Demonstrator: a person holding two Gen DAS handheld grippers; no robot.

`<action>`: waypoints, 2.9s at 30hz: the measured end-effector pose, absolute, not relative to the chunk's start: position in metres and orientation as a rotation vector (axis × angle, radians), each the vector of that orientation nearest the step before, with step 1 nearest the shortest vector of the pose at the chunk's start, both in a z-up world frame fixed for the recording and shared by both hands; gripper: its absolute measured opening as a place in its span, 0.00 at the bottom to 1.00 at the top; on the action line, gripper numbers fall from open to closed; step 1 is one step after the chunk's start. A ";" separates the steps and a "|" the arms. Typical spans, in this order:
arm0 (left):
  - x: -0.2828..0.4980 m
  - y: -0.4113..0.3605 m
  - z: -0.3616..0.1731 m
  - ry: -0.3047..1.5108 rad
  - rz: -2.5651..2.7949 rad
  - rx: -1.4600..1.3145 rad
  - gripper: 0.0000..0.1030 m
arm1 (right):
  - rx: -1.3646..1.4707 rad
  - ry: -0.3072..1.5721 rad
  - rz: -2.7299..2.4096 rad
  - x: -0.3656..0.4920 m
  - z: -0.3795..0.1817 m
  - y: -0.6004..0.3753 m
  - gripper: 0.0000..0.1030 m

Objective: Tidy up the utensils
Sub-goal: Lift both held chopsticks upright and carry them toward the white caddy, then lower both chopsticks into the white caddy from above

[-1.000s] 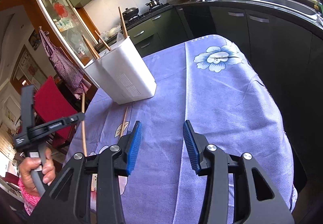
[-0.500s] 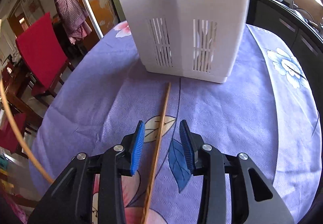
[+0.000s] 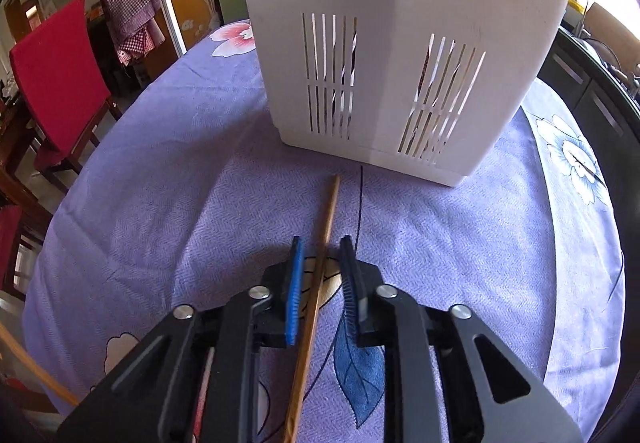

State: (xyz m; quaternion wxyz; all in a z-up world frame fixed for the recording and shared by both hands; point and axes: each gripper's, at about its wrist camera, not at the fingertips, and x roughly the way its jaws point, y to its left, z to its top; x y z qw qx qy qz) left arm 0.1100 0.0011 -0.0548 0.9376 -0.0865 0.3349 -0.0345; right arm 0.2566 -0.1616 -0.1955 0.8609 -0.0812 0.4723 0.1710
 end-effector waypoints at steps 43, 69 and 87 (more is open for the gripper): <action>0.243 0.006 -0.165 1.104 0.151 -0.192 0.18 | 0.188 0.730 0.454 0.172 -0.089 -0.288 0.06; 0.174 -0.015 -0.089 0.832 0.061 -0.078 0.05 | 0.212 0.667 0.477 0.150 -0.067 -0.300 0.06; 0.097 -0.016 -0.038 0.656 -0.008 -0.054 0.05 | 0.168 0.644 0.477 0.133 -0.055 -0.292 0.06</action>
